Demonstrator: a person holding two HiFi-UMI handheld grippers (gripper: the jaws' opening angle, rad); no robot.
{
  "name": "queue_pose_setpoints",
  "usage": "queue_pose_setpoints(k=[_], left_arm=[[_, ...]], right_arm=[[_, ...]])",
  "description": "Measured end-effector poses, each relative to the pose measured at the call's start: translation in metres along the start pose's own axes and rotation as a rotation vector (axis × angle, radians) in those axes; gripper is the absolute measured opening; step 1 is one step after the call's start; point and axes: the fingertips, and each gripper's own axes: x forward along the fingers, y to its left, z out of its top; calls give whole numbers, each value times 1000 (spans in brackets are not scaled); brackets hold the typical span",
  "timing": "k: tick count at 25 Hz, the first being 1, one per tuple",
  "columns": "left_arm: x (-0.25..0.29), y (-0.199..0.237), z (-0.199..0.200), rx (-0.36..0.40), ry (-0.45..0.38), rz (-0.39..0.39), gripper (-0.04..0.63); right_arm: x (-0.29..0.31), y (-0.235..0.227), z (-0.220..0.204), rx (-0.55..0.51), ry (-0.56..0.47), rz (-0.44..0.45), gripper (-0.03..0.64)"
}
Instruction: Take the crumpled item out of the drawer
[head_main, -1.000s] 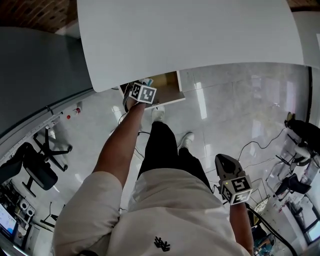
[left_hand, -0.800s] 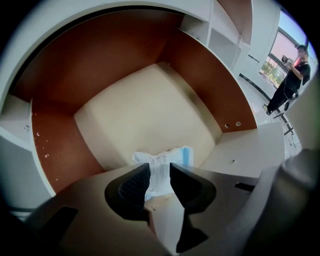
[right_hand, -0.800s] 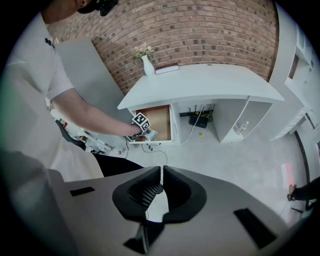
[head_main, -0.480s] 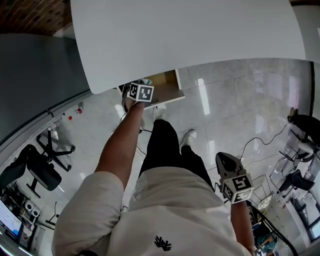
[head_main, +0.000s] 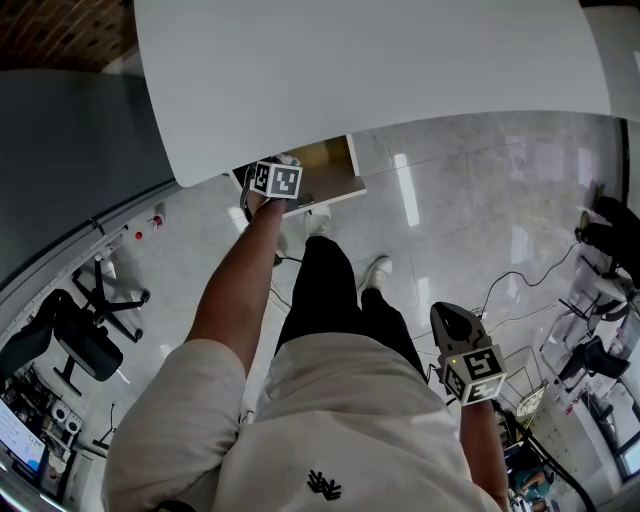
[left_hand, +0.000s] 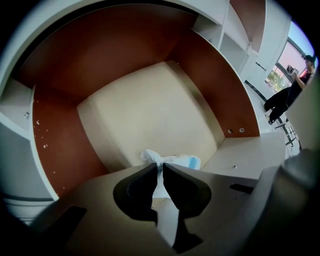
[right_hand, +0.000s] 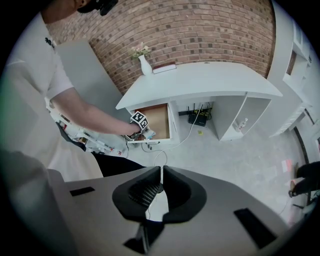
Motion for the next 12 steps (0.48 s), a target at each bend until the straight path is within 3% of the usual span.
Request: queue_pose_setpoints(k=[12], left_arm=[[-51, -15, 12, -52, -111, -29, 32]], right_arm=[[-14, 0, -9, -45, -47, 27, 40]])
